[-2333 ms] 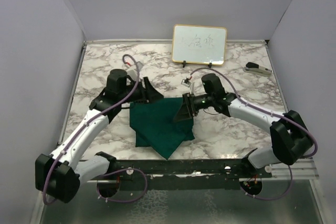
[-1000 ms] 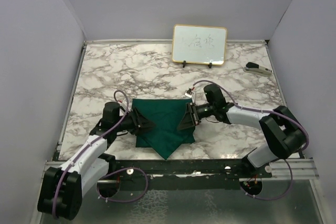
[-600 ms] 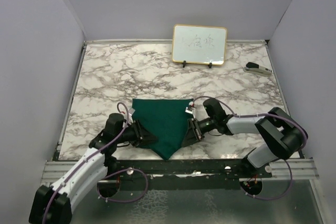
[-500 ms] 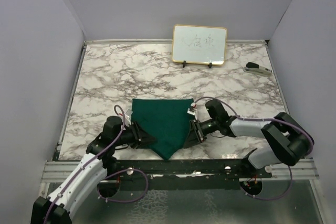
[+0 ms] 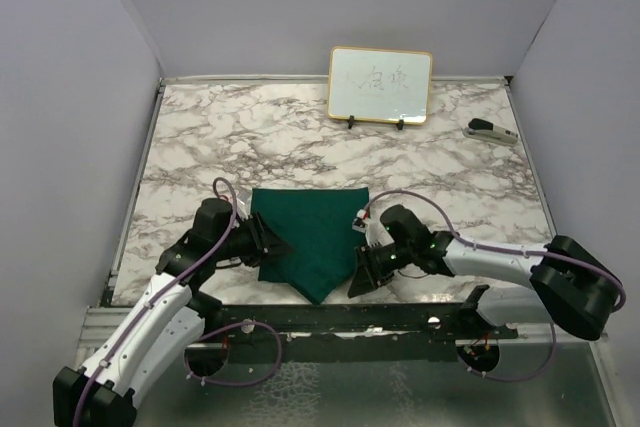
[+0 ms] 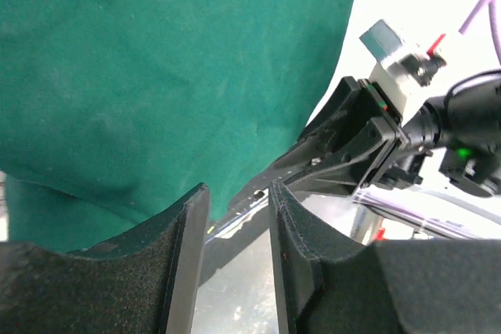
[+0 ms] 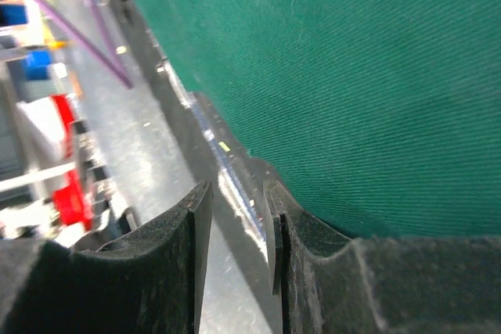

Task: Prepare the surgical pack
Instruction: Pack the surgical kit at the center of the board.

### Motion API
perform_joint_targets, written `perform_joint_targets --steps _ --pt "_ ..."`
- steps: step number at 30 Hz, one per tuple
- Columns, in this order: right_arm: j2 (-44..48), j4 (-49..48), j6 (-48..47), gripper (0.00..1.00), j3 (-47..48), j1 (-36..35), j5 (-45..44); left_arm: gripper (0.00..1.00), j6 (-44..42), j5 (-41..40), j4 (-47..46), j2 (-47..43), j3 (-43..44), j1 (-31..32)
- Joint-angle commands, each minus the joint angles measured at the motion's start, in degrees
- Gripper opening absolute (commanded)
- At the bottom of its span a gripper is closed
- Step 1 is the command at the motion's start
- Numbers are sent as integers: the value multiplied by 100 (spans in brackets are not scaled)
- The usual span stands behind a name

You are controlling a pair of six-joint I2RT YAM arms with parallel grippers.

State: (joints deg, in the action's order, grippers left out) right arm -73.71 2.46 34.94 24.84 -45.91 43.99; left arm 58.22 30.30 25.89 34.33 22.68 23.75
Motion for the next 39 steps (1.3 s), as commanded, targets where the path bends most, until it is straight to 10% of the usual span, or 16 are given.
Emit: perform_joint_targets --steps 1,17,31,39 --pt "499 -409 339 33 -313 -840 -2654 45 -813 -552 566 59 561 10" --pt "-567 -1332 233 40 -39 -1352 -5819 62 -1935 -1836 547 869 2359 11" --pt "-2883 -3189 -941 39 1531 908 -4020 67 -1790 -1241 171 1157 1996 7" --pt "-1932 -2133 -969 43 1088 2083 -3291 69 -2045 -1970 96 2493 2529 844"
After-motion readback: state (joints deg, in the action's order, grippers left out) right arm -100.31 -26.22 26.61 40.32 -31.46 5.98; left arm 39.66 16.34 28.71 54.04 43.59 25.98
